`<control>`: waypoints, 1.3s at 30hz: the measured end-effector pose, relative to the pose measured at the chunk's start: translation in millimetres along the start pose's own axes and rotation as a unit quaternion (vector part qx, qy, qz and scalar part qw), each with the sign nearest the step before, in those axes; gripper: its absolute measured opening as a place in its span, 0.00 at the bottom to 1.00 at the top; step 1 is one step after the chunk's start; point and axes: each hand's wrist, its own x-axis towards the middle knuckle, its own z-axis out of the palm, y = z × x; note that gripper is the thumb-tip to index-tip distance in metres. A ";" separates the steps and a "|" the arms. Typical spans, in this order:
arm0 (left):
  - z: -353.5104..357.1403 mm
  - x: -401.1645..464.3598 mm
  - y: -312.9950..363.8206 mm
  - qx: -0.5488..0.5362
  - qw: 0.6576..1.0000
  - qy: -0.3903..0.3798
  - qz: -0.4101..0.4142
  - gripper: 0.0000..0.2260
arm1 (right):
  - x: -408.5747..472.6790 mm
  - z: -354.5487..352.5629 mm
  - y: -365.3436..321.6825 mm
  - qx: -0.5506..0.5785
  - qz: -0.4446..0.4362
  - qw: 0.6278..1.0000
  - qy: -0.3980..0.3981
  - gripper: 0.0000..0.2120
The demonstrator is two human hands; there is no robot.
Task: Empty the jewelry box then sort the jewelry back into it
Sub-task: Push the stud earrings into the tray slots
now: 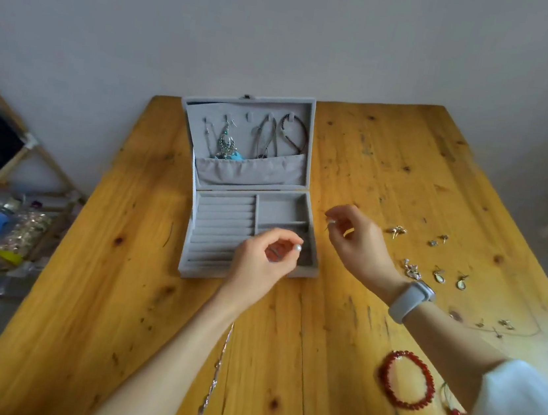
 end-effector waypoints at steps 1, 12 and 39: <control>-13.9 2.8 -3.9 -0.005 1.000 0.020 -0.015 0.11 | 1.3 10.4 -8.8 0.013 -0.011 1.000 -0.009 0.06; -103.2 37.8 -52.2 0.060 0.973 0.224 -0.019 0.07 | 43.8 120.4 -56.3 0.047 -0.016 0.999 -0.012 0.06; -92.8 57.9 -88.1 0.368 0.891 0.255 -0.077 0.07 | 41.2 131.6 -52.3 0.027 0.004 1.000 0.005 0.04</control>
